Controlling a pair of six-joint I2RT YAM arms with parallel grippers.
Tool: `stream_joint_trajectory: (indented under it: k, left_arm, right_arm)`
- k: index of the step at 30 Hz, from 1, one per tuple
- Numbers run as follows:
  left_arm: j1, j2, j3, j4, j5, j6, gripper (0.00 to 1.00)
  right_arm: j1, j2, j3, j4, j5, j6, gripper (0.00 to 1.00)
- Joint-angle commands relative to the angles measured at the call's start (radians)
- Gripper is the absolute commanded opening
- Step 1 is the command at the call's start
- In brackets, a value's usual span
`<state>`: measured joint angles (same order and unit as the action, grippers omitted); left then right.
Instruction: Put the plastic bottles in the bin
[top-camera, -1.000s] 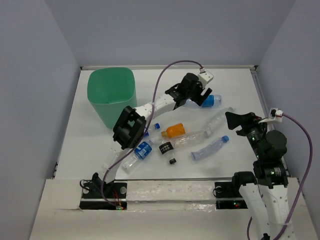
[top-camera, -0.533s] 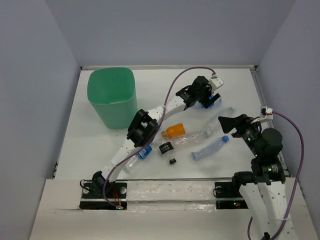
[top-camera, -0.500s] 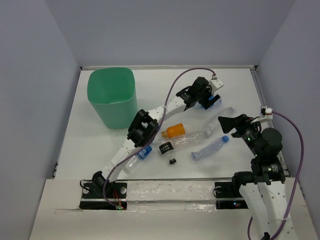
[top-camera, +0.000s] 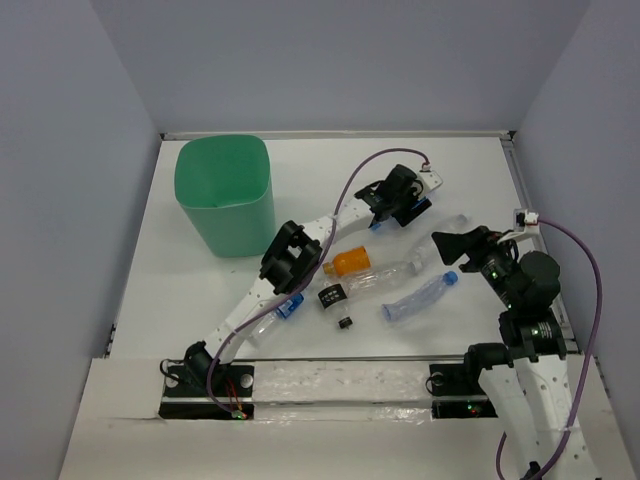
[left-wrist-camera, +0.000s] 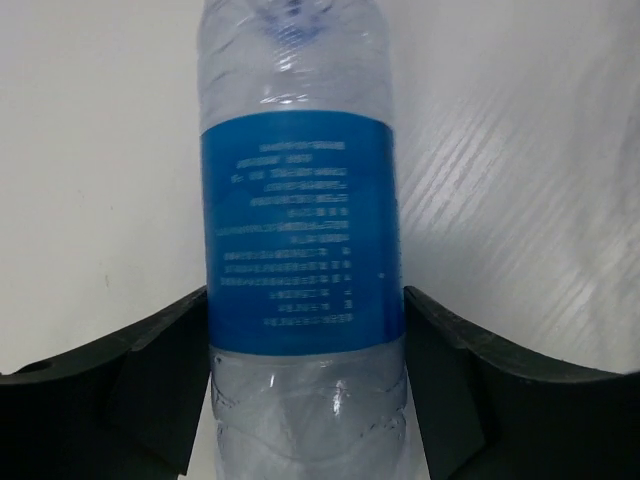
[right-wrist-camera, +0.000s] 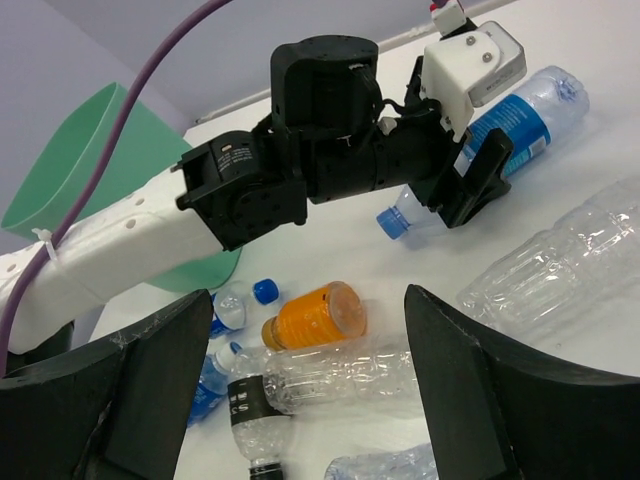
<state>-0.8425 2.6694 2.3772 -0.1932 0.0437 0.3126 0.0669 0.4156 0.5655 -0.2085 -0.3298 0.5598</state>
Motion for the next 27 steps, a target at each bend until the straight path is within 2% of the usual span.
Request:
stream_joint_trajectory:
  k: [1, 2, 4, 9, 14, 16, 19, 21, 22, 27]
  left_arm:
    - [0.000, -0.046, -0.034, 0.003, -0.103, 0.037, 0.75]
    - [0.002, -0.058, -0.059, 0.021, -0.111, 0.040, 0.69]
    - [0.006, -0.091, -0.108, 0.072, -0.122, 0.031, 0.64]
    - [0.036, -0.163, -0.116, 0.144, -0.097, -0.055, 0.52]
    - [0.074, -0.357, -0.115, 0.233, 0.021, -0.174, 0.52]
    - [0.086, -0.480, -0.128, 0.277, 0.050, -0.232, 0.53]
    - [0.114, -0.639, -0.243, 0.349, 0.070, -0.280, 0.54]
    - [0.135, -0.799, -0.372, 0.422, 0.065, -0.306, 0.54]
    - [0.144, -0.894, -0.447, 0.449, 0.053, -0.344, 0.54]
    - [0.285, -1.121, -0.665, 0.486, 0.045, -0.487, 0.55]
  right_arm:
    - [0.005, 0.006, -0.003, 0.060, 0.003, -0.018, 0.82]
    - [0.005, 0.008, -0.004, 0.067, 0.002, -0.014, 0.82]
    - [0.005, 0.017, -0.013, 0.080, 0.000, -0.008, 0.82]
    - [0.005, 0.037, -0.019, 0.067, 0.047, -0.001, 0.82]
    - [0.005, 0.037, -0.047, 0.023, 0.178, 0.025, 0.84]
    - [0.005, 0.051, -0.067, 0.026, 0.222, 0.058, 0.89]
    - [0.005, 0.113, -0.098, 0.060, 0.282, 0.080, 0.95]
    - [0.005, 0.181, -0.087, 0.089, 0.314, 0.077, 0.99]
    - [0.005, 0.204, -0.079, 0.096, 0.324, 0.077, 0.99]
    - [0.005, 0.305, -0.056, 0.144, 0.391, 0.084, 1.00]
